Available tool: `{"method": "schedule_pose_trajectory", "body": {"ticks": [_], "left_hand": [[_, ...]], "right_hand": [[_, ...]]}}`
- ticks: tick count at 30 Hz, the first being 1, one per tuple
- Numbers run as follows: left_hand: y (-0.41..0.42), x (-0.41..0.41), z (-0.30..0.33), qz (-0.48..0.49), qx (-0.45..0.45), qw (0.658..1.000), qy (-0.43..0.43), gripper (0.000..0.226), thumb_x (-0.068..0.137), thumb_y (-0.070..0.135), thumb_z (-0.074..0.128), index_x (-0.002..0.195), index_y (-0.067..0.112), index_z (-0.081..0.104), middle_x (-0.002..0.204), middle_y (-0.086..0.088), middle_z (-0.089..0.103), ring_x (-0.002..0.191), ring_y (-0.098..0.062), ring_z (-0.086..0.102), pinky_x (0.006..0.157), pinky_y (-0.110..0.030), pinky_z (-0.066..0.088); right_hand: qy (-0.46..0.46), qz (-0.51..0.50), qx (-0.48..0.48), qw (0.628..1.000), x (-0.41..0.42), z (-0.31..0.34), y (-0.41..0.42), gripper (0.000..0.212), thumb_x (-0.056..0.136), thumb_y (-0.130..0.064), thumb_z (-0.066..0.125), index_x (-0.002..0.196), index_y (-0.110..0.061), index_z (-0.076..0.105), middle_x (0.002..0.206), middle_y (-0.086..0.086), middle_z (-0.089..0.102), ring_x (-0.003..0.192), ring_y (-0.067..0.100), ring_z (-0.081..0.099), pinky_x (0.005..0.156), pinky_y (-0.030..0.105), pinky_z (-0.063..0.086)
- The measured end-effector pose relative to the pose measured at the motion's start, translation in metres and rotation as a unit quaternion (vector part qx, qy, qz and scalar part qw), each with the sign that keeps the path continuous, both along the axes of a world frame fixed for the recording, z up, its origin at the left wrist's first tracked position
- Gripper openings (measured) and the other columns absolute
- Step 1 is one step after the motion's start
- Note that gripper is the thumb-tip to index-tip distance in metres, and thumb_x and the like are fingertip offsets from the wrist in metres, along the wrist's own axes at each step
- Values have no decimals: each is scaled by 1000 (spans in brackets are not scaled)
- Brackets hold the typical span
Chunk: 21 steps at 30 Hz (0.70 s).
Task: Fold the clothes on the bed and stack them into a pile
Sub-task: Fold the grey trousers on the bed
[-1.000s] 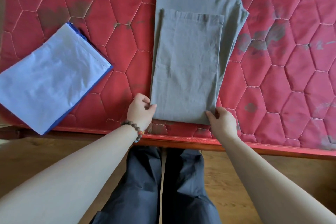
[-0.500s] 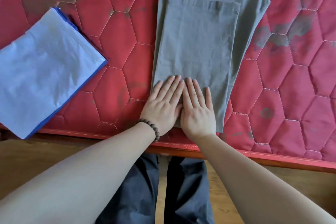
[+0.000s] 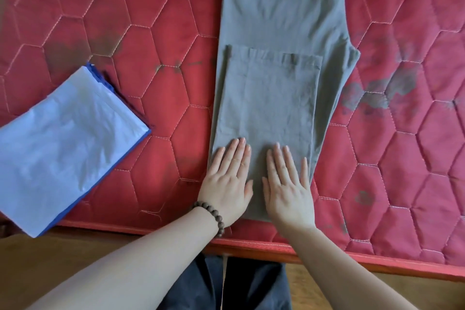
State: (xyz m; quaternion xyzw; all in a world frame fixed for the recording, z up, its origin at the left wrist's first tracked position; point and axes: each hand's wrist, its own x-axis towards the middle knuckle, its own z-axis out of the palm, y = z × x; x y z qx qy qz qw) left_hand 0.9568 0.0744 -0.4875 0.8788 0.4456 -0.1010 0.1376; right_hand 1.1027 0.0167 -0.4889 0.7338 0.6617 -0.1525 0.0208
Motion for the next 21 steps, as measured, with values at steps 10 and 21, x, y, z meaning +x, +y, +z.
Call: {"method": "schedule_pose_trajectory", "body": {"ticks": [10, 21], "left_hand": [[150, 68, -22, 39, 53, 997, -28, 64, 95, 43, 28, 155, 23, 17, 162, -11, 8, 150, -27, 5, 122, -42, 5], [167, 71, -30, 36, 86, 996, 0, 73, 87, 52, 33, 155, 31, 15, 163, -15, 3, 147, -43, -2, 117, -58, 6]], "right_hand": [[14, -8, 27, 1000, 54, -25, 158, 57, 101, -30, 30, 155, -16, 15, 162, 0, 12, 150, 15, 3, 121, 42, -2], [-17, 8, 50, 999, 72, -35, 179, 61, 98, -44, 25, 155, -26, 12, 163, -6, 8, 150, 23, -1, 120, 46, -3]]}}
